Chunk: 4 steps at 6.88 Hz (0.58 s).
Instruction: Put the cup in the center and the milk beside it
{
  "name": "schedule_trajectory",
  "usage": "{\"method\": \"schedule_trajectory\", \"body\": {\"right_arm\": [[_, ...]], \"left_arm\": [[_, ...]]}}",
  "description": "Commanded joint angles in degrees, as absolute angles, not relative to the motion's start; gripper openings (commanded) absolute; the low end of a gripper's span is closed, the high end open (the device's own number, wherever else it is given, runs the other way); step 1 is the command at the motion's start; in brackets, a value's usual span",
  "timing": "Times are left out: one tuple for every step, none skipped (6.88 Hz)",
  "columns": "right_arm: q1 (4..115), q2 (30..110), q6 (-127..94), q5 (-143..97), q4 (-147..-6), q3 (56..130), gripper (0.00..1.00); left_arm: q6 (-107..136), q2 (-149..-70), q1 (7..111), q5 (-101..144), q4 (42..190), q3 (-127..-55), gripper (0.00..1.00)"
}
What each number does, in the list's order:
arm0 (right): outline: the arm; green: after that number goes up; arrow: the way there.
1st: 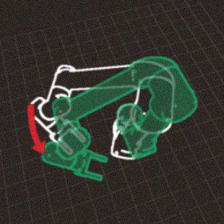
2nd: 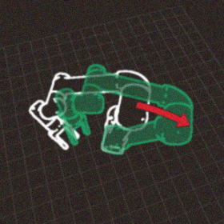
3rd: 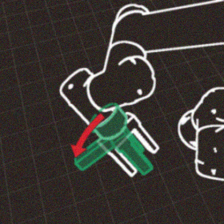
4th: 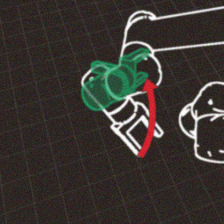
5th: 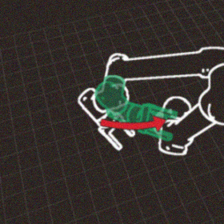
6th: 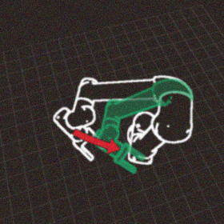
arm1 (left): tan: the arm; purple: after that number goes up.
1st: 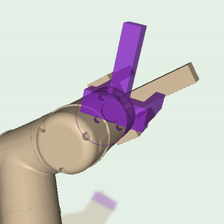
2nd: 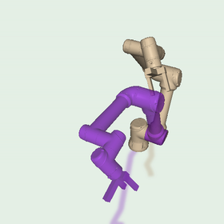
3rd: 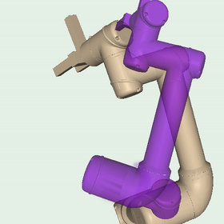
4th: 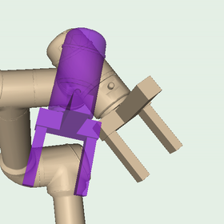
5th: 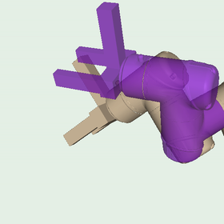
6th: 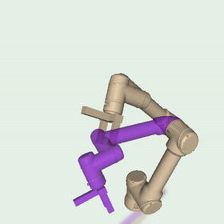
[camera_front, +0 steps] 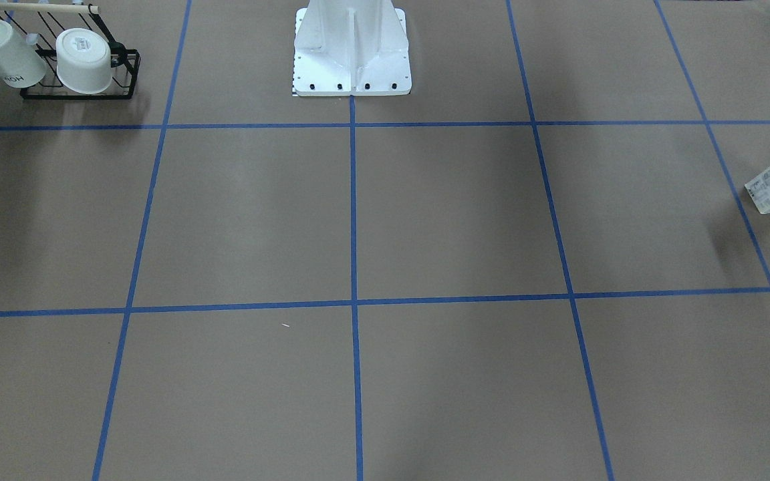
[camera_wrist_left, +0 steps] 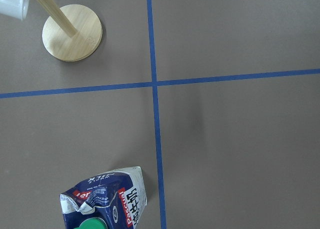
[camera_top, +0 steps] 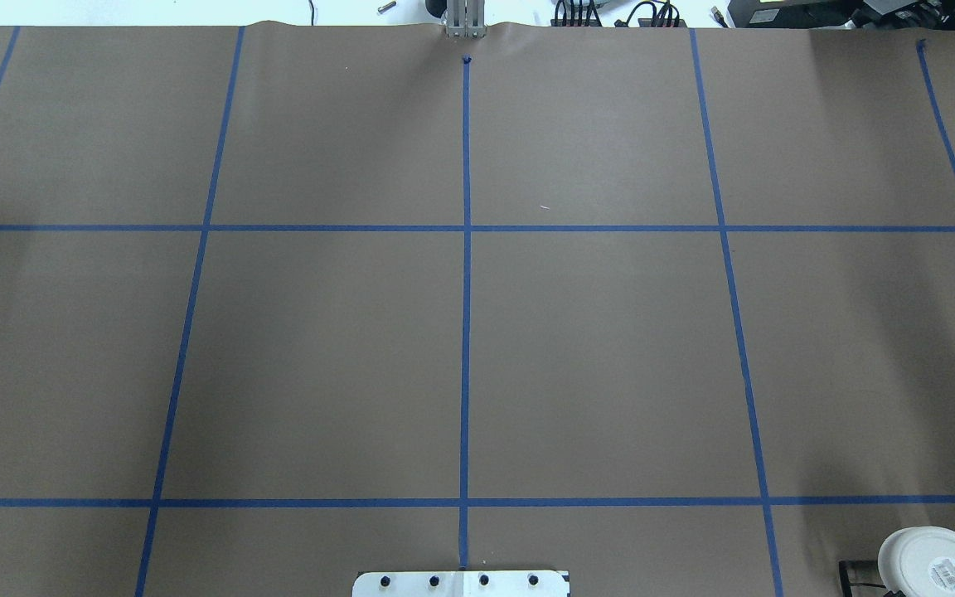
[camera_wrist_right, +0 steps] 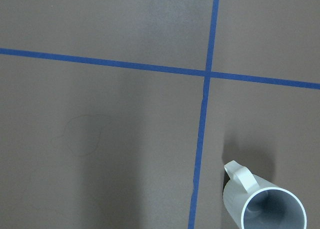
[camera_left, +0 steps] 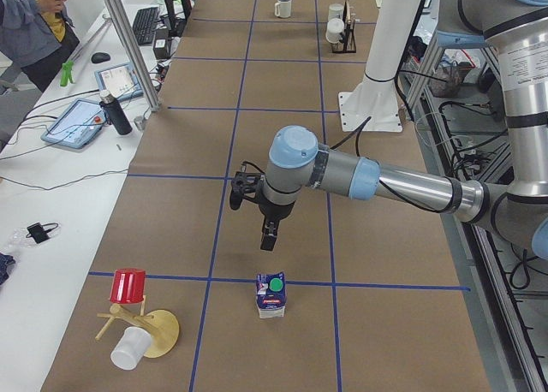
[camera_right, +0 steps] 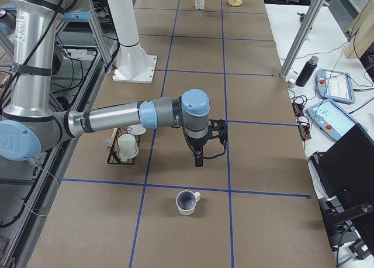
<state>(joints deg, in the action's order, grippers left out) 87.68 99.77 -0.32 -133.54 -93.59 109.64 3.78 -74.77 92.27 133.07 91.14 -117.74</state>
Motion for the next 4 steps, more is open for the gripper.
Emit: {"method": "schedule_trajectory", "body": {"right_arm": [[88.5,97.84,9.33,-133.15,-93.34,99.03,1.0],[89.03,97.21,10.53,-132.81,-92.9,95.75,1.0],[89.03,97.73,11.16,-132.63,-86.37,89.1,1.0],[89.03,97.56,10.64,-132.89,-76.56,82.68,0.99]], "left_arm": [[3.78,-75.06,92.2,132.98,91.14,-117.42,0.98],[3.78,-75.23,92.2,132.98,91.14,-117.68,0.98],[3.78,-75.32,92.2,132.98,91.14,-117.69,0.98],[3.78,-75.32,92.2,132.98,91.14,-117.77,0.98]]}}
